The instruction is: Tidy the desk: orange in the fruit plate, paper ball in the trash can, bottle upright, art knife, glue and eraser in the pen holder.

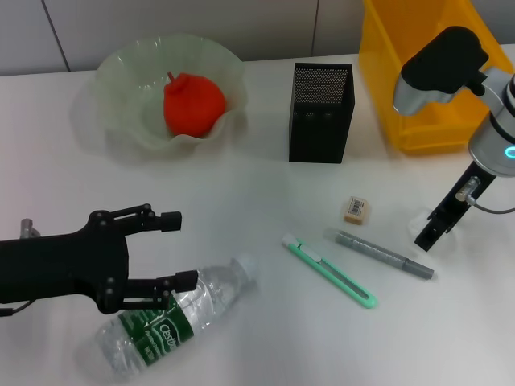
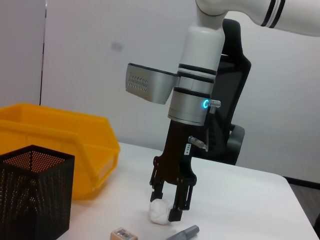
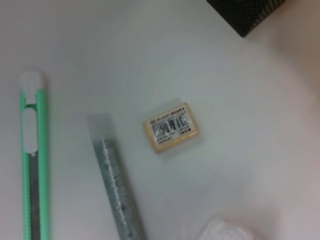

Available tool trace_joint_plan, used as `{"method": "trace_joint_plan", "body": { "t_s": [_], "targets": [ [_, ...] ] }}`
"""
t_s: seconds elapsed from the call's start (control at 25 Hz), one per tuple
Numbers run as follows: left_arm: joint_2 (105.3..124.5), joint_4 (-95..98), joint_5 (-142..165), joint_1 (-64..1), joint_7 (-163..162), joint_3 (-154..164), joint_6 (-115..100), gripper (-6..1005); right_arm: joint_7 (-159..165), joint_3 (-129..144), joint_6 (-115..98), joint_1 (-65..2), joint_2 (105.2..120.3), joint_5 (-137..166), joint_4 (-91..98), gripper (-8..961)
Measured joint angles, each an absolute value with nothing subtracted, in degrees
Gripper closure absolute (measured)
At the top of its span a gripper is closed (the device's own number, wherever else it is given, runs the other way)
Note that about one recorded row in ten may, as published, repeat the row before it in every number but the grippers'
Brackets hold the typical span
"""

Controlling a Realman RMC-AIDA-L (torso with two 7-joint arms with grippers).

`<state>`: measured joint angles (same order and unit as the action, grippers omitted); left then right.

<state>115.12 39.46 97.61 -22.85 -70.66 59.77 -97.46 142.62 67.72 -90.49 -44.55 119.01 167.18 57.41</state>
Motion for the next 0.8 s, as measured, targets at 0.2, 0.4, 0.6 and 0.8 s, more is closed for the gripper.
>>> {"method": "trace_joint_plan", "body": {
  "t_s": [0.2, 0.4, 0.6, 0.8],
  "targets": [
    [115.34, 39.46, 97.64, -23.07, -70.66, 59.90, -97.38, 154, 142.23, 67.76, -89.29, -44.56, 119.00, 166.88, 56.71, 279],
    [115.59, 39.46, 97.99, -23.16, -70.66, 59.83, -97.13, 154, 141.78, 67.80, -89.30, -44.58, 119.00, 166.77, 56.75, 417],
    [115.67, 39.46, 98.16, -23.22, -70.66, 59.66, -96.69, 154, 141.10, 67.10, -91.71, -44.26, 118.97, 166.15, 60.69, 501],
    [115.66, 39.46, 98.18, -23.29, -70.66, 59.60, -96.66, 154, 141.09, 65.23, -97.87, -42.38, 118.88, 166.09, 74.54, 516]
  ]
}}
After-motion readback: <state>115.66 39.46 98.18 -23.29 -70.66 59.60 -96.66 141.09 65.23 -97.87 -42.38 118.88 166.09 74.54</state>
